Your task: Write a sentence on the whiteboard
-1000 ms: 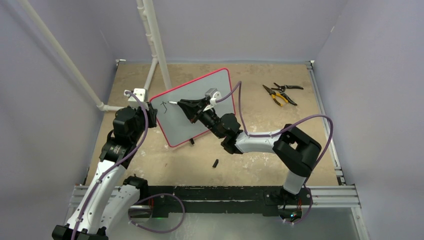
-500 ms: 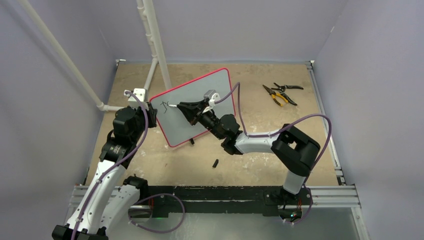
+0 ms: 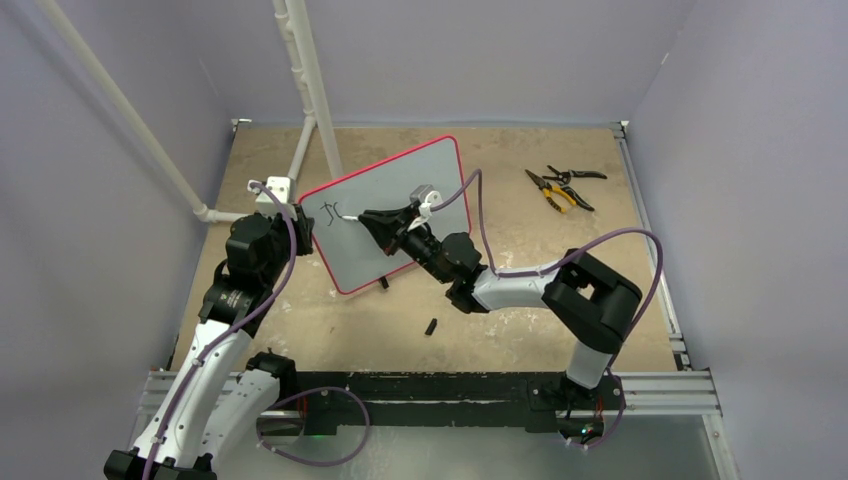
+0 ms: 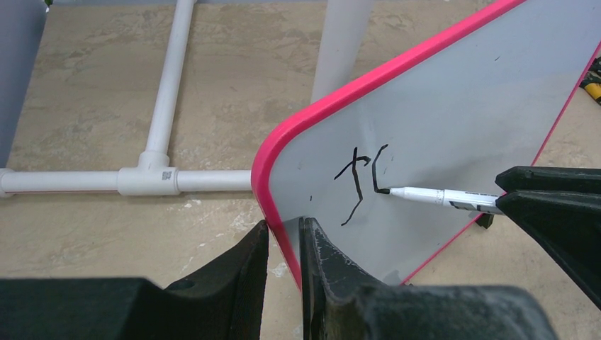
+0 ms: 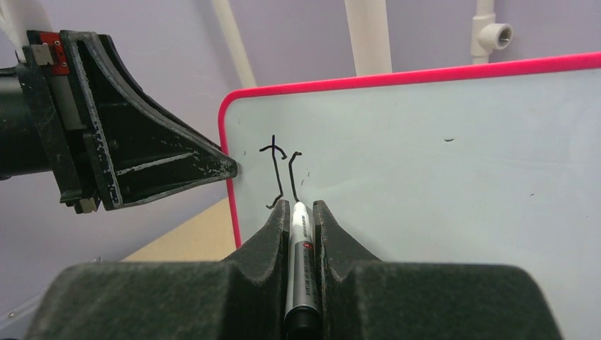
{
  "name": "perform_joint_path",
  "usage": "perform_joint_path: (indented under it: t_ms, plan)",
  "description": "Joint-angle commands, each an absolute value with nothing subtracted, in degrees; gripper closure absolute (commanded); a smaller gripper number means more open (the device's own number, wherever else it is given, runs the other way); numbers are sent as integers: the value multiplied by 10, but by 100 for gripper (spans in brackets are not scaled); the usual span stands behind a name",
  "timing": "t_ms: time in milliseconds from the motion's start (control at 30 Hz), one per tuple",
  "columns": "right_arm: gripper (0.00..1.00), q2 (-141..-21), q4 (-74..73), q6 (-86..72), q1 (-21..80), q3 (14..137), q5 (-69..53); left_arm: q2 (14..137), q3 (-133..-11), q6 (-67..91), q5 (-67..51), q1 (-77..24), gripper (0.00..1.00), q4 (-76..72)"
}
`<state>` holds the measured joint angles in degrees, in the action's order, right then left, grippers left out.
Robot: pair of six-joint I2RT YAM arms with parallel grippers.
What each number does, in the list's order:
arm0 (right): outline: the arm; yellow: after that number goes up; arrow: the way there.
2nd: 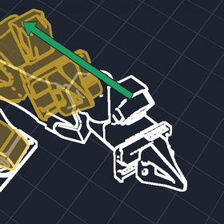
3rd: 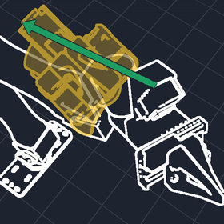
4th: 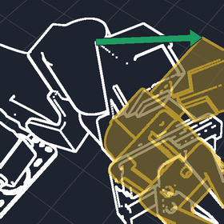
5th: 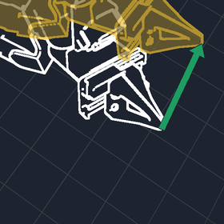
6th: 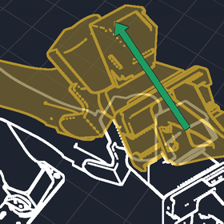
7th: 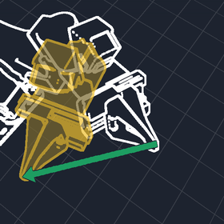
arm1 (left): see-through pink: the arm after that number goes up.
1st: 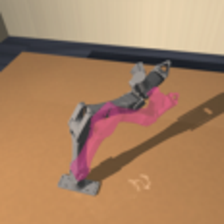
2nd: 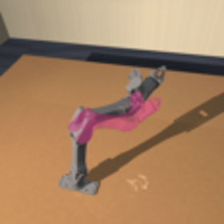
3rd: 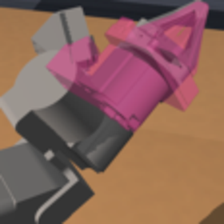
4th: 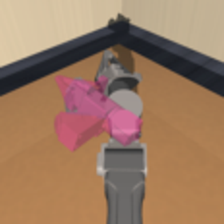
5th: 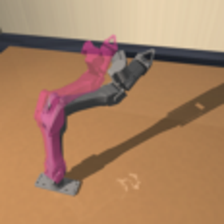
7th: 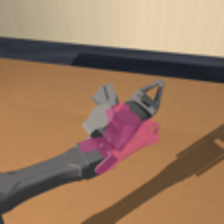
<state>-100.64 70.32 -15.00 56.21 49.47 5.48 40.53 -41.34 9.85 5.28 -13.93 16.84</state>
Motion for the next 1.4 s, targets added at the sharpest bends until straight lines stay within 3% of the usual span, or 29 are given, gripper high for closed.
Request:
perform_joint_path:
  t_ms: [0, 867, 1367]
  plan:
    - [100, -981, 709, -138, 558, 490, 94, 403, -422, 96, 47, -139, 79, 147]
    - [100, -997, 722, -131, 558, 538, 73, 404, -422, 96, 45, -139, 79, 147]
    - [100, -958, 750, -136, 559, 500, 62, 405, -421, 96, 47, -139, 79, 148]
